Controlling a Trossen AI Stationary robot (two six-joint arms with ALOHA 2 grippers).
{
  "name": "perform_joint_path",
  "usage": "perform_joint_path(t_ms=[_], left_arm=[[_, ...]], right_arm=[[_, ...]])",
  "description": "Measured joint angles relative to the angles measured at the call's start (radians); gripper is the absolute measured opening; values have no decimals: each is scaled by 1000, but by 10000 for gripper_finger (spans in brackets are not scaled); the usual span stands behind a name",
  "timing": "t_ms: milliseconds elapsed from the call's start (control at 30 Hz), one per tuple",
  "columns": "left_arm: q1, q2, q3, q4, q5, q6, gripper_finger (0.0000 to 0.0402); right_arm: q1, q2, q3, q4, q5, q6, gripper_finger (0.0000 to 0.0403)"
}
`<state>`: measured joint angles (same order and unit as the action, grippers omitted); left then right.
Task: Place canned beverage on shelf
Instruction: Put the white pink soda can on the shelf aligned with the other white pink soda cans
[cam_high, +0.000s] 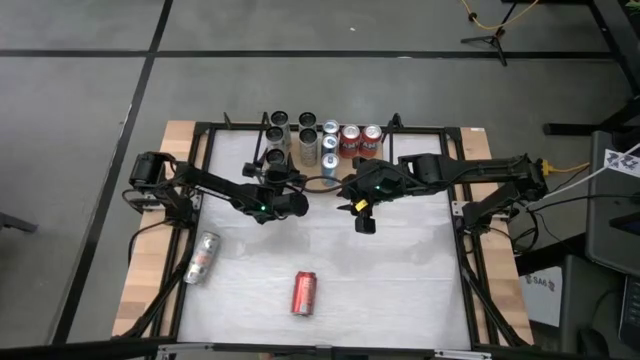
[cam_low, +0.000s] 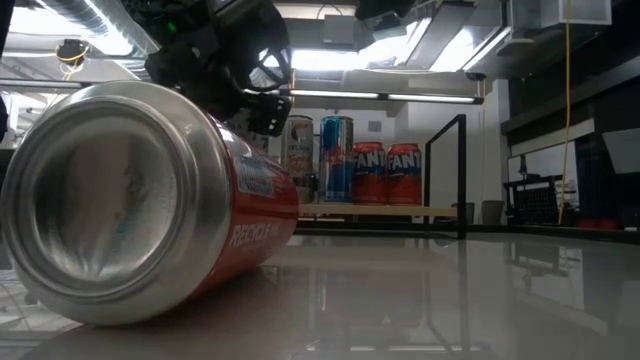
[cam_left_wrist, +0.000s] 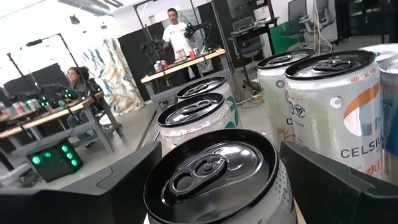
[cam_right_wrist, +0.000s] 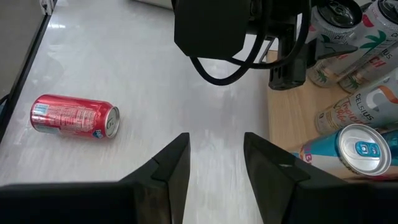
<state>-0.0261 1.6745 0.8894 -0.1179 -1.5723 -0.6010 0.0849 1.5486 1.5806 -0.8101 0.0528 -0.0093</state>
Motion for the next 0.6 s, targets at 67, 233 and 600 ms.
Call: perform_joint_path(t_ms=[67, 233, 600], left_arm=[[0, 0, 0, 1, 0, 18, 320], [0, 0, 0, 7, 0, 70, 320], [0, 0, 2, 9, 1, 141, 320]], right_arm=[[0, 0, 0, 0, 0, 0, 147], [0, 0, 0, 0, 0, 0, 147], [0, 0, 0, 0, 0, 0, 147]])
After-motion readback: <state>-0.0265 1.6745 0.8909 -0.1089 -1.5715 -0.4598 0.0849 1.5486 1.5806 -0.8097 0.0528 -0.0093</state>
